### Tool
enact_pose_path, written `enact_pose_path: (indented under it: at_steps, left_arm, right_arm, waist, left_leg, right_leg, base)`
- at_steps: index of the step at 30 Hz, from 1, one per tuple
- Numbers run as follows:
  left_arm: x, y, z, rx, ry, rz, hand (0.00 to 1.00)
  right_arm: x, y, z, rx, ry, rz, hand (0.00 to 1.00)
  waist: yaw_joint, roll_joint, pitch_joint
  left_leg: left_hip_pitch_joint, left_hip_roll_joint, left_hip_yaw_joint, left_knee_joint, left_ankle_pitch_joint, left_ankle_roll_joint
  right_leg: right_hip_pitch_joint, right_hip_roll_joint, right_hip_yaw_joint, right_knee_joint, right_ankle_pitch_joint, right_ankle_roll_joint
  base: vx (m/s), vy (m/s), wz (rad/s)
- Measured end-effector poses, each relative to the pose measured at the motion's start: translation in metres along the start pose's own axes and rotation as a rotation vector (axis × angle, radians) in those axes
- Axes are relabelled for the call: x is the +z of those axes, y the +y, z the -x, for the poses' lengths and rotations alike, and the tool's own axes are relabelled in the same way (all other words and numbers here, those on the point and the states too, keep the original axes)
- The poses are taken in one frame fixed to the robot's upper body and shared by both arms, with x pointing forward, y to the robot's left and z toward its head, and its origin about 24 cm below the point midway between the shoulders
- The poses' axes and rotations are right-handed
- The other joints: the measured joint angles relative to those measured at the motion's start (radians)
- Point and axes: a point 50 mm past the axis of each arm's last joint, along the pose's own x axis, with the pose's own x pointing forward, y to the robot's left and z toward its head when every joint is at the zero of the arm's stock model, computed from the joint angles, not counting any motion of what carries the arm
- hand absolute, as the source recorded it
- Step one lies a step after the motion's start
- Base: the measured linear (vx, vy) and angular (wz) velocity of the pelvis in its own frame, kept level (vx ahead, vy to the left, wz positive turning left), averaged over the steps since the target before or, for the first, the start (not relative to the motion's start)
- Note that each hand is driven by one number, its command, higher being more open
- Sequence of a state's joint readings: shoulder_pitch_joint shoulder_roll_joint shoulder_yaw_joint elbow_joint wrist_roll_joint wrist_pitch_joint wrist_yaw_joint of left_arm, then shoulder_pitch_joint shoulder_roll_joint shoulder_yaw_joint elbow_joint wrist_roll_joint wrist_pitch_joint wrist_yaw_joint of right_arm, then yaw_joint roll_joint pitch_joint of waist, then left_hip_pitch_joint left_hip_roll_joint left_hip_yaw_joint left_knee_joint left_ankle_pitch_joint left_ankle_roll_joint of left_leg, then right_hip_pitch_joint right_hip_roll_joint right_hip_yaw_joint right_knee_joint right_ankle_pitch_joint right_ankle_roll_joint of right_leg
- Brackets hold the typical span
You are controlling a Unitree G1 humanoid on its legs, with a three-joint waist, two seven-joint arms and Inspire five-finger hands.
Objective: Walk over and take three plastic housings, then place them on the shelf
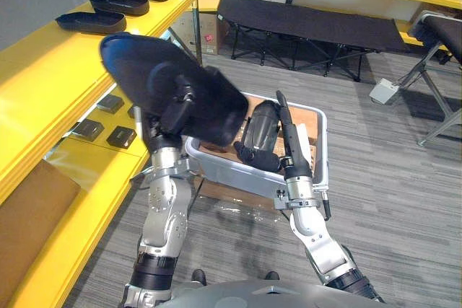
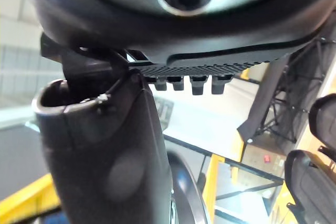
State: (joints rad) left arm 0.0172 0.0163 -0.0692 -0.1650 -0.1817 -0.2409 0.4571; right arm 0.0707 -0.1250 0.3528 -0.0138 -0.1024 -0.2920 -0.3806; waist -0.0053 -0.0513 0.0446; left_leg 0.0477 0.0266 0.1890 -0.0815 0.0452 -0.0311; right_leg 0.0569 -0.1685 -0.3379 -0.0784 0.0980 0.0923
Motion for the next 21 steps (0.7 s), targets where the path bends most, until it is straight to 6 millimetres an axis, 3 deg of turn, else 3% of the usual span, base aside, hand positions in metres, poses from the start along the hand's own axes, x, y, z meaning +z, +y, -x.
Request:
enact_pose_path:
  at_steps: [5, 10, 15, 21]
  left_arm:
    - [0.0, 0.031, 0.011, 0.174, -0.082, -0.3, 0.0]
    - [-0.003, 0.045, 0.019, 0.176, -0.055, -0.34, 0.0]
    - [-0.013, 0.056, 0.04, 0.048, 0.049, -0.291, 0.0]
    - [-0.02, 0.056, 0.05, -0.087, 0.126, -0.241, 0.0]
  right_arm:
    - [-0.01, -0.015, 0.011, -0.017, 0.106, -0.305, 1.0]
    - [-0.024, -0.035, 0.03, -0.09, 0.185, -0.373, 1.0]
    - [-0.045, -0.069, 0.053, -0.239, 0.281, -0.342, 1.0]
    - [-0.051, -0.074, 0.062, -0.229, 0.312, -0.349, 1.0]
  waist:
    - [0.001, 0.002, -0.001]
    - [-0.002, 0.01, -0.003]
    - [-0.019, 0.023, -0.006]
    - [-0.025, 0.049, -0.006]
  left_leg:
    - [-0.001, 0.0, 0.008, -0.001, -0.004, -0.005]
    - [-0.005, 0.0, 0.025, -0.001, -0.009, -0.005]
    - [-0.007, 0.0, 0.047, -0.001, -0.013, 0.0]
    - [-0.007, 0.004, 0.048, -0.001, -0.018, -0.002]
  right_leg:
    - [-0.008, 0.0, 0.002, 0.0, -0.007, -0.009]
    - [-0.022, -0.001, 0.02, 0.0, -0.007, -0.009]
    - [-0.033, 0.0, 0.043, 0.0, -0.003, -0.002]
    - [-0.035, 0.0, 0.046, 0.0, -0.002, -0.002]
  base:
    - [0.0, 0.0, -0.01]
    - [0.0, 0.002, -0.1]
    - [0.03, -0.005, -0.14]
    - [0.01, -0.01, -0.03]
